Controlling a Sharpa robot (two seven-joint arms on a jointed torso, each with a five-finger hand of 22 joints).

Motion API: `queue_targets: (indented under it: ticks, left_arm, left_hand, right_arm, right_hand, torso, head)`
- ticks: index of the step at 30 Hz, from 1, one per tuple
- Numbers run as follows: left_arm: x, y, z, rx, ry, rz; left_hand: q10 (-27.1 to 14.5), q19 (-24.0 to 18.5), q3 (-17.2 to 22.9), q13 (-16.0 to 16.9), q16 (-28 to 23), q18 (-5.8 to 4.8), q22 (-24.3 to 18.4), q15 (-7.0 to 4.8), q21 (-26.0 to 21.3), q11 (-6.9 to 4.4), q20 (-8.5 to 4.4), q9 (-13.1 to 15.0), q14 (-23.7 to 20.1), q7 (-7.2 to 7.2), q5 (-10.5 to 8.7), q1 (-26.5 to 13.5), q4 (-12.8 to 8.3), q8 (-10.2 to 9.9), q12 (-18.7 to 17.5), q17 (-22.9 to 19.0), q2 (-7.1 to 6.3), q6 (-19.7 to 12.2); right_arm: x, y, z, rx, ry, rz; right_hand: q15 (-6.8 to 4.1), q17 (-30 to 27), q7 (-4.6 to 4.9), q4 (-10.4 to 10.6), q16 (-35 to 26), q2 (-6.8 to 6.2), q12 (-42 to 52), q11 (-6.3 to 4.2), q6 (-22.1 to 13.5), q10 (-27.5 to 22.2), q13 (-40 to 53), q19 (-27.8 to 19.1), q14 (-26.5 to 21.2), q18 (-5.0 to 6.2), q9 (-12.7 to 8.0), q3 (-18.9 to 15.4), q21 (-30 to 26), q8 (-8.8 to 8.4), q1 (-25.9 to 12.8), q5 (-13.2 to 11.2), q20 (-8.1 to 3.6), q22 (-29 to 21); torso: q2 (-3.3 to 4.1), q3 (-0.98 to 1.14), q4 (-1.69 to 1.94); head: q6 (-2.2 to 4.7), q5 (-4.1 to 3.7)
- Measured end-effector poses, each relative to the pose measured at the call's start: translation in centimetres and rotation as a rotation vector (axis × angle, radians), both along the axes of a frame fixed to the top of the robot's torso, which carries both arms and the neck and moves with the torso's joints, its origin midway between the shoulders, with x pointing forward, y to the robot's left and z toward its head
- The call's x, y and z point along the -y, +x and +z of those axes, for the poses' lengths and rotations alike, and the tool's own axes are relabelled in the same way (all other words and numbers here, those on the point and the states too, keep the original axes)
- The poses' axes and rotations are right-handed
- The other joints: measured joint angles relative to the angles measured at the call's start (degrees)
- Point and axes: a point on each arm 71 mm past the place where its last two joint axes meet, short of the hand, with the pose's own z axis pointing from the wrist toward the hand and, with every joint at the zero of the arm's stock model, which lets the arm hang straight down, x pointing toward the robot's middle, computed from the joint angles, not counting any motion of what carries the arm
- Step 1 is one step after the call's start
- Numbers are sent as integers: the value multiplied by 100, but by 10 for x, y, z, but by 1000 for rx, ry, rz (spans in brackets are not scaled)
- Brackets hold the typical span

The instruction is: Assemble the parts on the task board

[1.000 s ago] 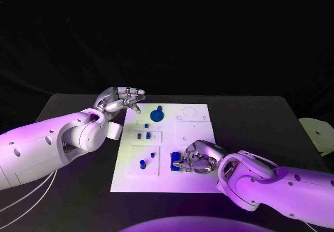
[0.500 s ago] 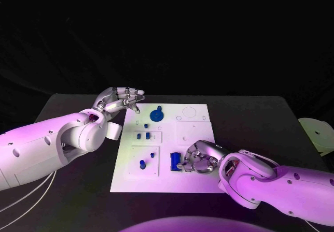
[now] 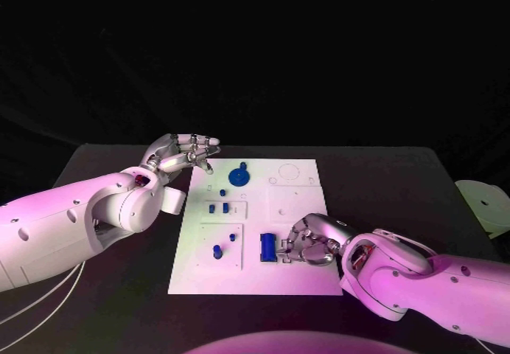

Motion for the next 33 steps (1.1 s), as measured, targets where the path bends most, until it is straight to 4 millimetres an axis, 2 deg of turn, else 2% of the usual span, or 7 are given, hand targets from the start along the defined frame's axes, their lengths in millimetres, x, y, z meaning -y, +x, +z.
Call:
queue_targets:
  ticks: [4,7,10,13,19,28,33]
  left_arm:
    - [0,0,0,0,1,1]
    - [-1,0,0,0,1,1]
    - [0,0,0,0,1,1]
    - [0,0,-1,0,0,0]
    - [0,0,-1,0,0,0]
    - [0,0,-1,1,0,-1]
    - [0,0,-1,1,0,0]
  left_hand:
    - [0,0,0,0,0,0,0,0,0,0,0,0,0,0,0,0,0,0,0,0,0,0]
    - [0,0,0,0,0,0,0,0,0,0,0,0,0,0,0,0,0,0,0,0,0,0]
    - [0,0,0,0,0,0,0,0,0,0,0,1,0,0,0,0,0,0,0,0,0,0]
    - [0,0,0,0,0,0,0,0,0,0,0,0,0,0,0,0,0,0,0,0,0,0]
    - [1,0,0,0,0,0,1,0,0,0,0,1,0,0,0,0,0,0,0,1,0,0]
    - [1,0,0,0,0,0,1,0,0,0,0,1,0,0,0,0,0,0,0,1,0,0]
    - [1,0,0,4,0,0,1,0,0,0,0,1,0,0,0,0,0,0,0,-4,0,0]
  right_arm:
    - [15,5,12,51,20,-31]
    - [28,9,22,89,31,-56]
    - [44,11,28,116,30,-83]
    - [57,11,30,129,20,-102]
    - [78,7,29,145,-23,-124]
    - [81,-2,16,132,-82,-108]
    - [78,-3,8,117,-109,-100]
  right_hand:
    - [0,0,54,0,0,-17,-162,0,-156,0,0,0,0,0,-57,0,-106,-121,179,52,0,0]
    - [29,-1,158,-18,-22,-46,-300,84,-302,-84,-1,1,0,0,-145,18,-230,-299,337,78,6,-1]
    - [53,-1,203,-18,-22,-40,-330,112,-347,-113,0,0,-11,1,-191,18,-233,-395,396,77,43,-1]
    - [84,-1,220,-26,-22,-44,-386,145,-364,-146,1,1,-2,0,-228,26,-233,-467,484,93,85,-1]
    - [94,-1,220,-39,-47,-88,-462,144,-364,-144,1,0,-11,1,-204,39,-278,-467,543,220,84,-1]
    - [93,-2,221,25,-47,-139,-463,164,-363,-165,-1,0,-11,1,-179,-25,-278,-489,488,175,84,-2]
    - [93,-2,239,46,-46,-102,-463,164,-345,-165,-1,0,-11,0,-163,-54,-300,-489,406,152,125,-2]
  torso:
    - [-4,2,-7]
    - [-8,1,-12]
    - [-8,-2,-13]
    - [-8,-2,-15]
    - [-8,-2,-27]
    - [-8,-5,-32]
    - [-6,-9,-24]
  head:
    - [14,-15]
    - [31,-51]
    - [46,-94]
    - [60,-153]
    - [86,-233]
    - [63,-253]
    - [55,-256]
